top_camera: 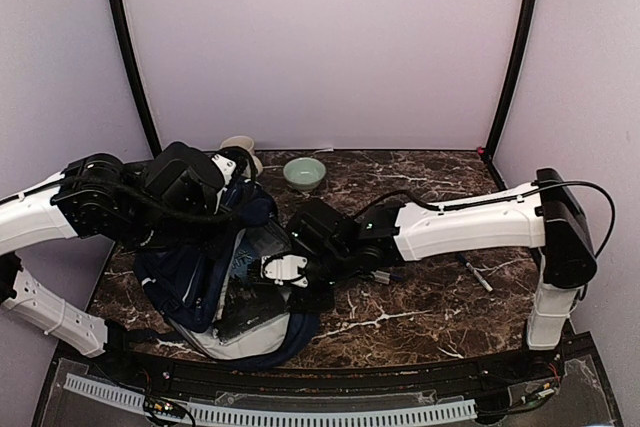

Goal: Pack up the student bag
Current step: Move the book to the largest pocket of the bag.

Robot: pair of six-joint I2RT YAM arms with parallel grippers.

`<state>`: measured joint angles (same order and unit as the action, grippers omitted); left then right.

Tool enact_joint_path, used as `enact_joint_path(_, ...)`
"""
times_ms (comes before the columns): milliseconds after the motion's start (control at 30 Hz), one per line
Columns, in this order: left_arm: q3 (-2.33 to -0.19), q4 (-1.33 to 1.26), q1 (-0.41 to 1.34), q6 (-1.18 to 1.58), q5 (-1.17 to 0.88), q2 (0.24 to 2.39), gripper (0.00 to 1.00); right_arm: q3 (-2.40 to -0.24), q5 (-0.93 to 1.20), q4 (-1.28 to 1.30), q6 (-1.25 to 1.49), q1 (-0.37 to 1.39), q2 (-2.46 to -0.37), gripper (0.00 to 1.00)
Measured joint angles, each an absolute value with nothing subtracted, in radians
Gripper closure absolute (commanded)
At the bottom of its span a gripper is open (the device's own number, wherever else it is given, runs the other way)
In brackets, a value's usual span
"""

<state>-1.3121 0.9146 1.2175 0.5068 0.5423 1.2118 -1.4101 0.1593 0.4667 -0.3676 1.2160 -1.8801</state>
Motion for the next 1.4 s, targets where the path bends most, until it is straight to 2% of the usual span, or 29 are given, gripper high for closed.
enact_joint_path(167,-1.312,0.915,1.217,0.509,0.542,1.211,1.0,-1.457,0.07,0.413,-0.45,1.249,-1.913,0.29)
enact_joint_path(567,-1.303,0.915,1.218,0.513,0.542,1.206,1.0,-1.432,-0.008,0.367,-0.549,1.29,-1.986,0.2)
enact_joint_path(767,-1.299,0.914,1.218,0.513,0.539,1.2,1.0,-1.448,-0.109,0.326,-0.559,1.297,-2.04,0.2)
enact_joint_path(1067,-1.285,0.905,1.218,0.513,0.527,1.196,1.0,-1.482,-0.25,0.266,-0.548,1.306,-2.083,0.27)
enact_joint_path(1400,-1.285,0.906,1.218,0.513,0.501,1.196,1.0,-1.58,-0.372,0.163,-0.549,1.303,-2.167,0.29)
